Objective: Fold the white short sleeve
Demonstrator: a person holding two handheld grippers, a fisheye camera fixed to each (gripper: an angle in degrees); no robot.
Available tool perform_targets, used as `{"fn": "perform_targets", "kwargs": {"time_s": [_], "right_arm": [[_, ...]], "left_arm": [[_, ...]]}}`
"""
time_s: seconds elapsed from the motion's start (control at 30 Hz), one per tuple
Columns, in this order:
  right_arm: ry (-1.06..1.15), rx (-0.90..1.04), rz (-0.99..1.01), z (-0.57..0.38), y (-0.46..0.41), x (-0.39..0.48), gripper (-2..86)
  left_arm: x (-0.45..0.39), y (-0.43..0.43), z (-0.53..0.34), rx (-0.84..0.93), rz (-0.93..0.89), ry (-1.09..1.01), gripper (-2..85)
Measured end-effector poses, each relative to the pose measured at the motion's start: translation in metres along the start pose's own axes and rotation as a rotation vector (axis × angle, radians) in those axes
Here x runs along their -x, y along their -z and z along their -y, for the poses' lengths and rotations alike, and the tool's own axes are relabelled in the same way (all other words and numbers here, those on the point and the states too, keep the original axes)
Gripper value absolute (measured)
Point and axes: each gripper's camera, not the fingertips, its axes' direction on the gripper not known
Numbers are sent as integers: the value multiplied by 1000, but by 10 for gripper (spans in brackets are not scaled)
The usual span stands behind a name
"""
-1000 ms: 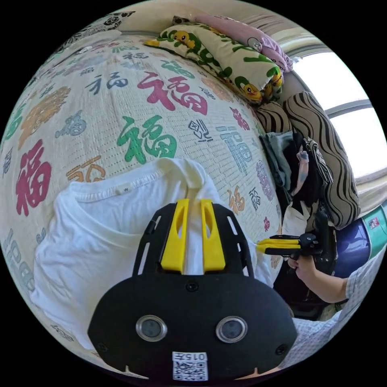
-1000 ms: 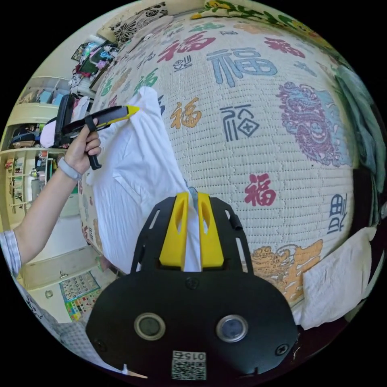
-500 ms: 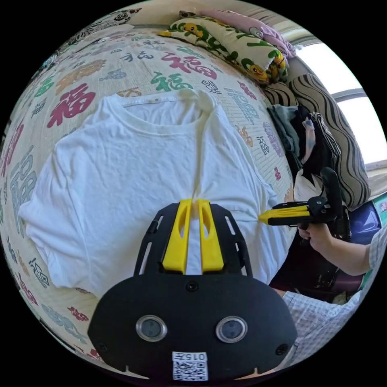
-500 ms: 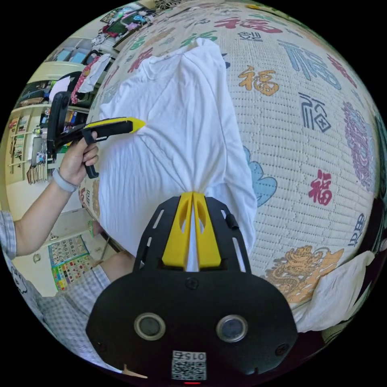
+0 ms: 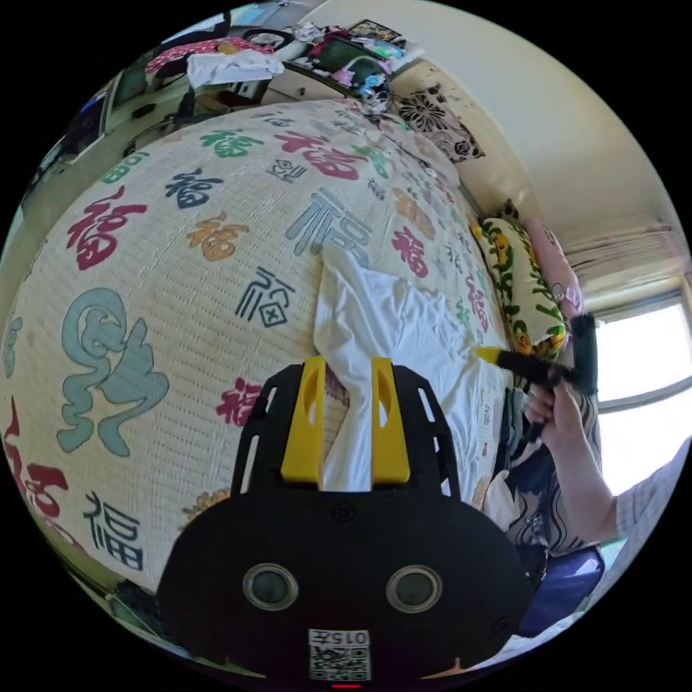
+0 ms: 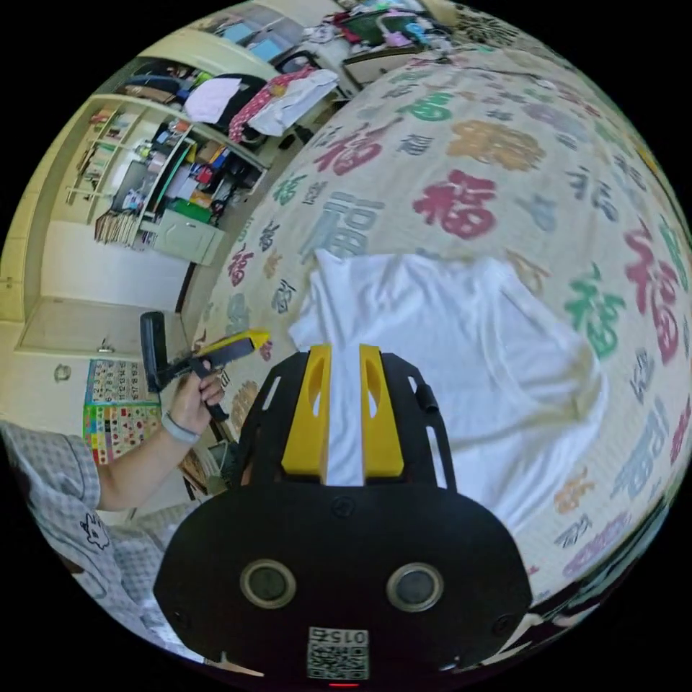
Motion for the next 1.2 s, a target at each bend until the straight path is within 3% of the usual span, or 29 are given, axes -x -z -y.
{"fn": "perform_targets", "kwargs": {"time_s": [0.17, 0.23, 0.3, 0.47, 0.63, 0.9, 1.07, 1.2], "right_arm": [[136, 166, -1, 116, -44, 73, 91], [173, 230, -62, 141, -57, 94, 98], [199, 286, -153, 159, -70, 112, 102], [209, 456, -329, 187, -105, 143, 84], [207, 473, -438, 194, -101, 156, 25], [183, 188, -197, 167, -6, 151, 3], [26, -67, 106, 95, 76, 98, 5], [-118, -231, 182, 26, 110, 55, 9]], "left_arm": [[1, -22, 16, 31, -10, -195, 91], [12, -42, 18, 107, -17, -232, 42], [25, -52, 14, 162, -54, -226, 9], [60, -33, -11, 100, -65, -147, -7], [80, -37, -20, 102, -104, -85, -8], [28, 1, -17, -5, -46, -290, -9], [-38, 22, -28, -57, 35, -540, -8], [-89, 13, -46, -18, 65, -709, -5]]}}
